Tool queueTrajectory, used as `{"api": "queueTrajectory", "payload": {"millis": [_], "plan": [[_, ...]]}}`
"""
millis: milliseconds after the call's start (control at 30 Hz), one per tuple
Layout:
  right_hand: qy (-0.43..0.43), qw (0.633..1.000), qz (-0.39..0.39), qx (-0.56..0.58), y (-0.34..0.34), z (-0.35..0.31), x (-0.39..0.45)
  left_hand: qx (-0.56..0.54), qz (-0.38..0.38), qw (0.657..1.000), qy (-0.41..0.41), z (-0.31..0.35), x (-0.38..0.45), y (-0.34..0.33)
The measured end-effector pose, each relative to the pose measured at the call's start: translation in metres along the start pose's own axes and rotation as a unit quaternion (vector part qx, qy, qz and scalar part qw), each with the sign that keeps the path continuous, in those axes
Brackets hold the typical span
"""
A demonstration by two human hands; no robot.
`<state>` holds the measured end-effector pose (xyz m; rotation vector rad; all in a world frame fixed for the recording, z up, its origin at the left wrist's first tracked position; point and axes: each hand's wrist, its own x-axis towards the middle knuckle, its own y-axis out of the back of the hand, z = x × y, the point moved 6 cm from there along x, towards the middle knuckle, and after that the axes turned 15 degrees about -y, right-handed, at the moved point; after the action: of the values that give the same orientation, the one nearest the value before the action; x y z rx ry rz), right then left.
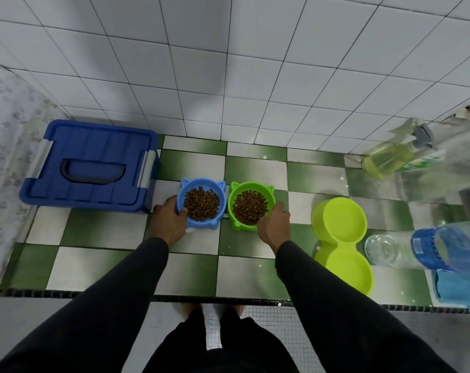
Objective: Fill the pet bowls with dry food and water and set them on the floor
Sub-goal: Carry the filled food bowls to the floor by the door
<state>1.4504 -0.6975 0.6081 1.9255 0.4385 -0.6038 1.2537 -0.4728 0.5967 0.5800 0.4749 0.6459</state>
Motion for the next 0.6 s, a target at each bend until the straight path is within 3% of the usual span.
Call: {"api": "queueTrajectory", "payload": {"millis": [167, 333, 467, 600], "plan": [[-0.005, 1.0, 0.002, 0.02, 0.002, -0.001, -0.001, -0.072, 0.056, 0.996, -0.026, 0.016, -0.008, 0.006], [-0.012, 0.997, -0.006, 0.073, 0.007, 0.002, -0.001, -0.156, 0.075, 0.985, 0.005, 0.016, -0.011, 0.003], [-0.015, 0.988, -0.024, 0.151, 0.011, 0.002, -0.003, -0.313, 0.097, 0.94, 0.098, 0.009, -0.013, -0.004], [-0.02, 0.976, -0.031, 0.215, 0.014, 0.001, -0.009, -0.406, 0.121, 0.896, 0.131, 0.015, -0.019, -0.008]]}}
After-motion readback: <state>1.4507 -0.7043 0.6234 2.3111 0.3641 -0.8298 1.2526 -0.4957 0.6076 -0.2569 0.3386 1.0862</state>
